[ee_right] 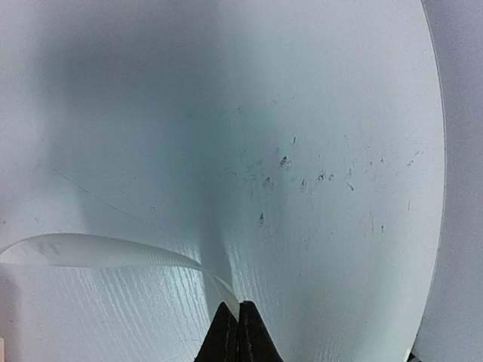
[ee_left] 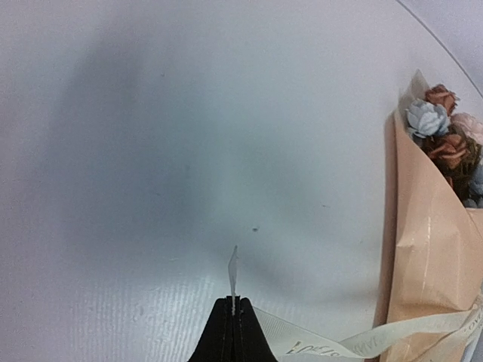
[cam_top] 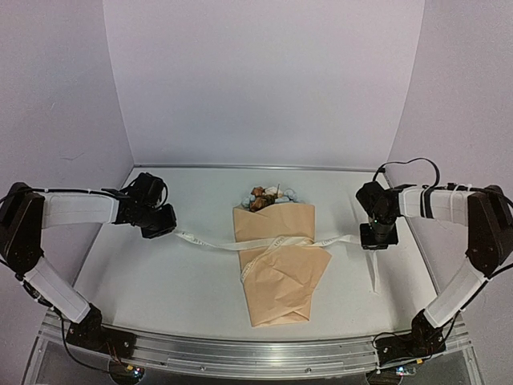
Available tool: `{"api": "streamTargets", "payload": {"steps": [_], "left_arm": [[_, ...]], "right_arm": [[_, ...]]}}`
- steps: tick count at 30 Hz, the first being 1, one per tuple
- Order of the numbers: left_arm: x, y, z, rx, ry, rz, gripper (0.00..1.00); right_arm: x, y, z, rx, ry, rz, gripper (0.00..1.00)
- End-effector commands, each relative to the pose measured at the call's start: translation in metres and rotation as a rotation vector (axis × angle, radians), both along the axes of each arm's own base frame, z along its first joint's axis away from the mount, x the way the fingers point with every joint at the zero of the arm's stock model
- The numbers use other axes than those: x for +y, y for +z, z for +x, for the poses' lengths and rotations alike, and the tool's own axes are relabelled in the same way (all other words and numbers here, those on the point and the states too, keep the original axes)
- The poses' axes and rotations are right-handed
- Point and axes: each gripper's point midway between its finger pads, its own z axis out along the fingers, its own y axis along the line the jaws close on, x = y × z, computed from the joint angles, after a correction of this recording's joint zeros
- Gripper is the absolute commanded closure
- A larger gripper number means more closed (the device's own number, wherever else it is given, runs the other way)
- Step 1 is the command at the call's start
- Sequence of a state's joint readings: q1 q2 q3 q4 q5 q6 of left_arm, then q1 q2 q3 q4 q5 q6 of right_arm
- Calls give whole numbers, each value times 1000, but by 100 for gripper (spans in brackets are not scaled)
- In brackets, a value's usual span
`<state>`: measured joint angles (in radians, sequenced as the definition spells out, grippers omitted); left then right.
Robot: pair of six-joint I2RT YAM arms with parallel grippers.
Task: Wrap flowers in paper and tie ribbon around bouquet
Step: Tie the ribbon around the folded bouquet.
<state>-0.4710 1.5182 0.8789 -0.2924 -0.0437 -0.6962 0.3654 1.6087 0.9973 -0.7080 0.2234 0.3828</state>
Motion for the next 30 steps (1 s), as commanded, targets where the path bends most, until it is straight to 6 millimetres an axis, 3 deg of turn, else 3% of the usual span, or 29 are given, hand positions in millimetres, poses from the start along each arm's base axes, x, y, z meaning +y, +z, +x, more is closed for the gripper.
{"api": "streamTargets", "payload": {"steps": [1, 7, 11, 16, 19, 25, 30], "left_arm": [[40, 0, 5, -1, 120, 24, 100], [78, -19, 12, 50, 196, 13, 100], [92, -24, 19, 62, 220, 4, 100], [71, -25, 27, 66, 115, -74, 100], [70, -33, 25, 86, 108, -70, 100], [106, -41, 35, 115, 215, -18, 100], [141, -41, 46, 122, 310, -9, 100]], "right_arm": [[-13, 29, 5, -61, -53, -32, 100], [-36, 25, -19, -23, -95, -80, 100], [-37, 15, -41, 20, -107, -51, 100], [-31, -1, -66, 87, -104, 4, 100], [-34, -6, -84, 109, -107, -11, 100], [-29, -24, -106, 76, -15, -130, 100], [-41, -25, -101, 66, -38, -194, 100]]}}
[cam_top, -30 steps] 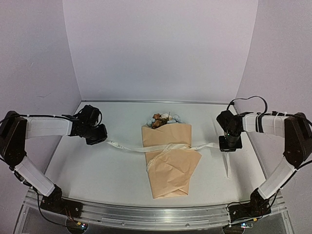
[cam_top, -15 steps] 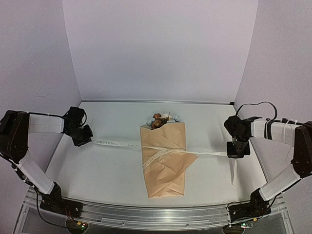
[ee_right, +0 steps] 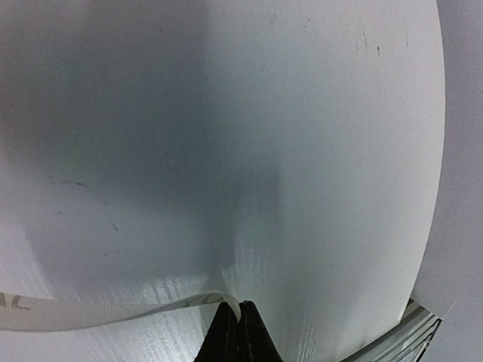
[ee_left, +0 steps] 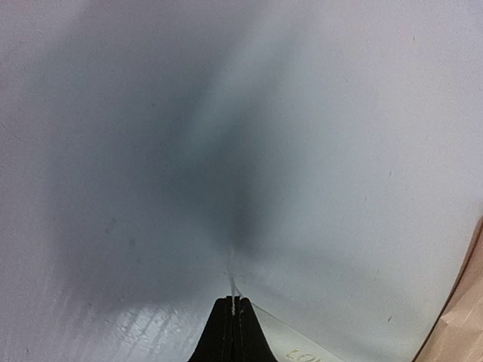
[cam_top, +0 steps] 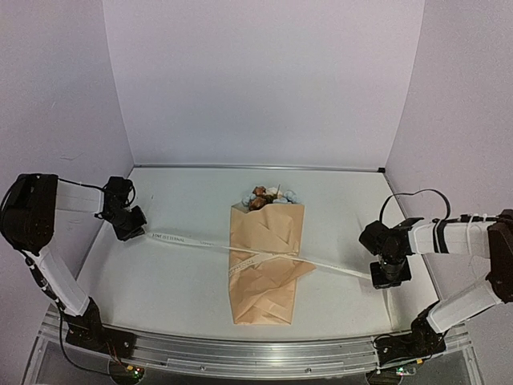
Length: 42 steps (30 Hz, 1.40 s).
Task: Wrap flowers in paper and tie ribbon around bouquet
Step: Tie the ribbon around the folded bouquet, then place the ribbon at the center of the board, then pick up the left side of the half-tied ribbon at the center of the board.
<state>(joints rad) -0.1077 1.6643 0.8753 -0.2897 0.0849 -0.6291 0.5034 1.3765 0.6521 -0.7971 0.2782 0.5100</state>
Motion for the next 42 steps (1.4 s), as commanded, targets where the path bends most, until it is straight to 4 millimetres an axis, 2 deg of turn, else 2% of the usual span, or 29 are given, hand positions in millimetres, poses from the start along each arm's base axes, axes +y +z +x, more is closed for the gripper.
{"api": "streamTargets", "payload": {"steps": [1, 6, 9, 13, 16, 17, 20, 22, 25, 27, 30, 32, 35, 37, 40, 42], "left_arm": [[31, 13, 22, -36, 74, 35, 100], [46, 22, 41, -61, 98, 56, 100], [37, 23, 48, -75, 77, -1, 100], [18, 12, 31, -67, 69, -105, 100], [16, 8, 13, -62, 85, -108, 96], [19, 6, 7, -59, 93, -95, 92], [30, 10, -5, -66, 120, -41, 67], [35, 22, -8, -96, 126, -12, 55], [27, 57, -1, -204, 57, 24, 41], [7, 87, 6, -301, -48, 69, 36], [-51, 119, 13, -412, -298, 106, 34], [-88, 129, 13, -464, -474, 146, 35], [-162, 129, -3, -529, -812, 199, 37], [-198, 119, -17, -581, -1038, 288, 39], [-233, 97, -40, -647, -1324, 394, 41], [-247, 85, -48, -662, -1450, 411, 41]], "right_arm": [[-16, 7, 14, -59, -54, -77, 100], [-11, 17, 35, -42, -55, -36, 100], [3, 16, 39, -12, -17, 26, 100], [22, 15, 41, 15, 28, 122, 99], [31, 18, 40, 20, 64, 166, 85], [32, 19, 40, 20, 78, 174, 82], [34, 24, 39, 5, 110, 190, 67], [36, 29, 41, -20, 132, 201, 58], [44, 36, 48, -84, 174, 248, 49], [53, 43, 57, -126, 213, 282, 43], [74, 54, 68, -162, 294, 357, 37], [93, 56, 75, -184, 396, 400, 34], [117, 59, 89, -254, 550, 430, 31], [129, 63, 94, -268, 615, 466, 31], [142, 70, 99, -284, 665, 511, 30], [149, 72, 99, -290, 688, 542, 30]]}}
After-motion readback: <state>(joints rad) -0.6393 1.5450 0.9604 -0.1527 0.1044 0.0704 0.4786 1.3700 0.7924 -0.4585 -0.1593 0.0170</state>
